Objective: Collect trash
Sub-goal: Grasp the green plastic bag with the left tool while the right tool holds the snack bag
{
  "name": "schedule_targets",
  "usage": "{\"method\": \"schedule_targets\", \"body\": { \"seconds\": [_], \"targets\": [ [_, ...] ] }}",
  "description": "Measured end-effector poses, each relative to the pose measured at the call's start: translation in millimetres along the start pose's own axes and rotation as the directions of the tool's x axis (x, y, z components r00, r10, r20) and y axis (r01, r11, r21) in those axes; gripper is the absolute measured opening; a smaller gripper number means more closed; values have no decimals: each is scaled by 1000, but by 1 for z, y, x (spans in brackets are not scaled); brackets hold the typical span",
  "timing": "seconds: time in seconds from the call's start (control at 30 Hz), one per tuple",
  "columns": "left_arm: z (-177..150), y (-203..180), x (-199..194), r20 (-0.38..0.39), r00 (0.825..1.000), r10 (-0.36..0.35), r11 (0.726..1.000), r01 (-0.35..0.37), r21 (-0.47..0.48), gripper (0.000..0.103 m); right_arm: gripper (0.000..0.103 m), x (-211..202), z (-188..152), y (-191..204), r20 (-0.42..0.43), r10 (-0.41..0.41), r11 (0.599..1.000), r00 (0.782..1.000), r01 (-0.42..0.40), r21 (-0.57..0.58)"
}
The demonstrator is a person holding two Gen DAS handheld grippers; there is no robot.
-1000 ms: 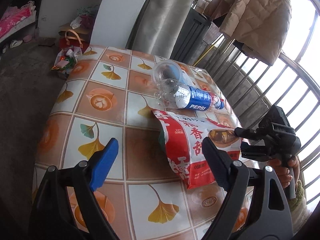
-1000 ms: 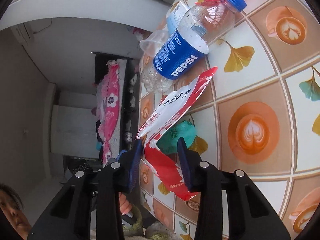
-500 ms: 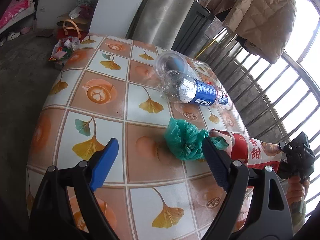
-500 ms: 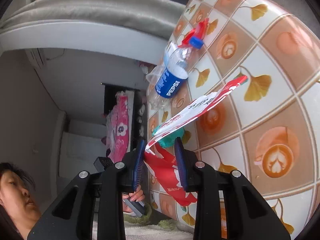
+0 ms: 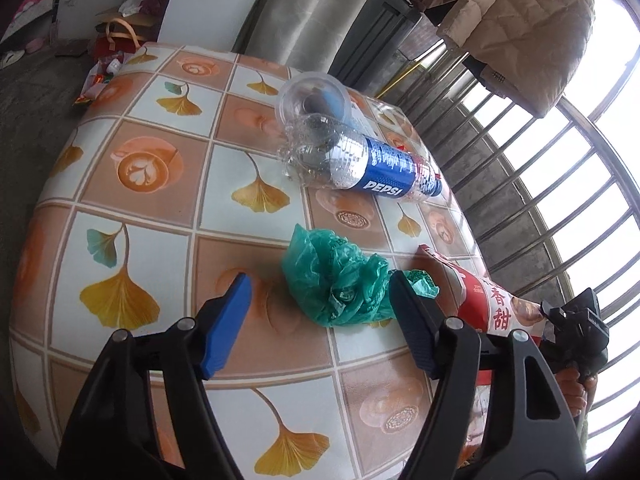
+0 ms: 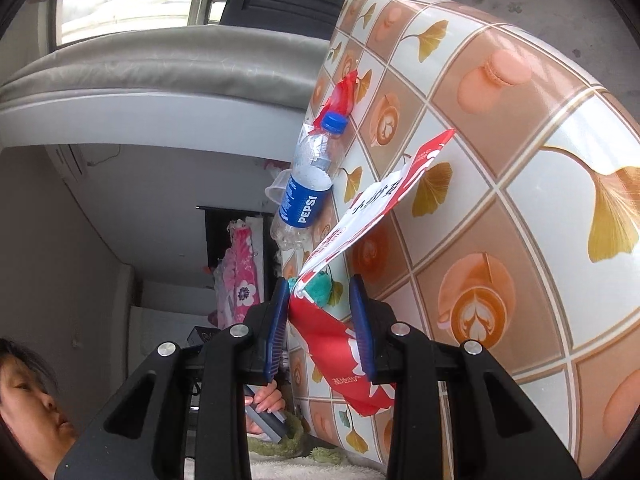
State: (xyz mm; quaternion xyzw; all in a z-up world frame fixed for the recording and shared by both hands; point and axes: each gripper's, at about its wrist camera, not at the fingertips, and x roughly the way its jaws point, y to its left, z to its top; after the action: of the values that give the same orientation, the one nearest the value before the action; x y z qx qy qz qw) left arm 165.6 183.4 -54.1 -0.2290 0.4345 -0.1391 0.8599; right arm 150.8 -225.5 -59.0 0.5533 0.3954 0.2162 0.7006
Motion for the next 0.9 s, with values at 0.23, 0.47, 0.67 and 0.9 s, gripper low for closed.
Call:
{"method": "schedule_targets", "body": {
  "seconds": [0.23, 0.47, 0.67, 0.9],
  "targets": [
    [3, -10, 26, -42, 997, 68, 998, -68, 1, 65, 31, 9, -1, -9, -19, 12, 1000, 1000, -12, 7],
    [7, -20, 42, -48, 995, 89, 996, -89, 2, 65, 31, 9, 0, -14, -13, 18, 1000, 1000, -18, 9],
    [9, -25, 47, -22, 997, 70, 997, -70, -10, 57, 31, 10, -1, -18, -17, 40, 999, 999, -40, 24],
    [12, -32, 45, 9, 998, 69, 998, -69, 5, 46, 31, 10, -1, -21, -14, 48, 998, 999, -48, 37]
  ]
}}
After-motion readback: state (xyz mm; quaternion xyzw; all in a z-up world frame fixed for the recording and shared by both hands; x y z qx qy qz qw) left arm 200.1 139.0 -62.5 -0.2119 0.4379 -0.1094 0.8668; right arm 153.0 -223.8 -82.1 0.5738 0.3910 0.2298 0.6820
